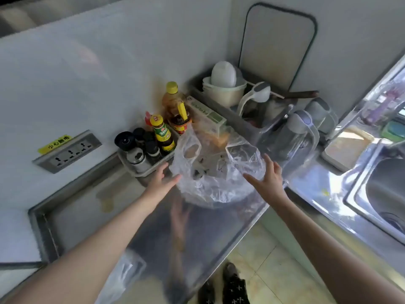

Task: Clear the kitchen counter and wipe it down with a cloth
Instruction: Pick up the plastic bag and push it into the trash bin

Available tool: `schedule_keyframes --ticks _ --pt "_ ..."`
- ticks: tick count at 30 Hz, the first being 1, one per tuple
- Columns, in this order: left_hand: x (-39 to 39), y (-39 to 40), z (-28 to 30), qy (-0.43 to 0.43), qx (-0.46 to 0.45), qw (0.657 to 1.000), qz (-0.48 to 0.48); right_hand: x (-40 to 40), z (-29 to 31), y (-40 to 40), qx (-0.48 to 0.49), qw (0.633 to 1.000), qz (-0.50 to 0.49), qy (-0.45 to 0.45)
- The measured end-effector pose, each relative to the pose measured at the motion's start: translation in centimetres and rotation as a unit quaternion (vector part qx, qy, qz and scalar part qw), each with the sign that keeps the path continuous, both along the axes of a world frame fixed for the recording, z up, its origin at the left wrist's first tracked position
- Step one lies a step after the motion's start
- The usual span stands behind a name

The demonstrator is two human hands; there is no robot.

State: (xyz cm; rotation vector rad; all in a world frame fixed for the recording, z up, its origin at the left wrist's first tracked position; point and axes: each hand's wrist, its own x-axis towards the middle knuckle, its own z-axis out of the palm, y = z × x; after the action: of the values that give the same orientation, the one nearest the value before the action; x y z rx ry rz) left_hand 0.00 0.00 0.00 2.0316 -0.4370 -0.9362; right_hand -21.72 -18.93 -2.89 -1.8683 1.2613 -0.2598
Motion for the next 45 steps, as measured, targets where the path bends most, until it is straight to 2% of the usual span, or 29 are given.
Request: schedule_keyframes --ticks 4,8,11,14,16,21,25,27,31,33,35,37,39,42,45 --pt "0.0 -1.8 -2.1 0.065 0.012 0.996 0.053 0.8 -2.1 -0.7 0.081 0.997 0.007 0.016" --pt "-1.4 -3.8 -3.5 0.093 -0.007 0.992 0.083 2.5 -3.2 -0.2 0.172 0.983 0.031 -0.054" --pt "-3.4 -4.6 -3.9 0.114 -0.016 0.99 0.083 4.2 -3.4 1.4 0.25 0.963 0.024 -0.098" --pt "-5.5 -4.6 -4.2 0.2 -0.008 0.976 0.09 5.8 -3.4 3.4 0.337 0.933 0.039 -0.12" --pt "-6.9 -4.5 -4.1 0.228 -0.023 0.97 0.085 6.5 -3.5 4.6 0.367 0.919 0.06 -0.128" --pt "-8.8 -3.4 -3.4 0.245 -0.069 0.964 0.07 6.4 -2.7 6.5 0.328 0.93 0.1 -0.131" --pt "-9.8 -1.9 -2.4 0.274 -0.13 0.95 0.072 4.1 -0.6 7.1 0.291 0.921 0.058 -0.254" --pt "-10.9 -1.7 -1.6 0.256 -0.13 0.954 0.081 2.6 0.2 7.4 0.259 0.922 0.025 -0.287" --pt "-13.3 -1.2 -0.3 0.199 -0.078 0.976 0.029 -1.6 1.8 8.3 0.214 0.92 -0.044 -0.327" --pt "-14.0 -0.8 0.9 0.171 -0.088 0.981 0.016 -4.6 2.9 8.6 0.169 0.922 -0.061 -0.343" --pt "-14.3 -0.9 2.2 0.151 -0.117 0.979 -0.074 -8.4 4.2 8.9 0.125 0.927 -0.072 -0.347" --pt "-15.4 -1.4 3.6 0.13 -0.134 0.955 -0.231 -12.5 5.4 9.5 0.108 0.935 -0.074 -0.329" --pt "-17.8 -2.8 5.1 0.089 -0.15 0.913 -0.369 -16.7 6.4 10.2 0.086 0.951 -0.068 -0.288" --pt "-23.5 -5.8 6.7 -0.017 -0.131 0.859 -0.494 -22.9 7.4 11.5 0.039 0.977 -0.062 -0.198" --pt "-30.5 -7.7 6.4 -0.035 -0.149 0.765 -0.626 -29.1 8.0 13.0 0.01 0.984 -0.107 -0.139"
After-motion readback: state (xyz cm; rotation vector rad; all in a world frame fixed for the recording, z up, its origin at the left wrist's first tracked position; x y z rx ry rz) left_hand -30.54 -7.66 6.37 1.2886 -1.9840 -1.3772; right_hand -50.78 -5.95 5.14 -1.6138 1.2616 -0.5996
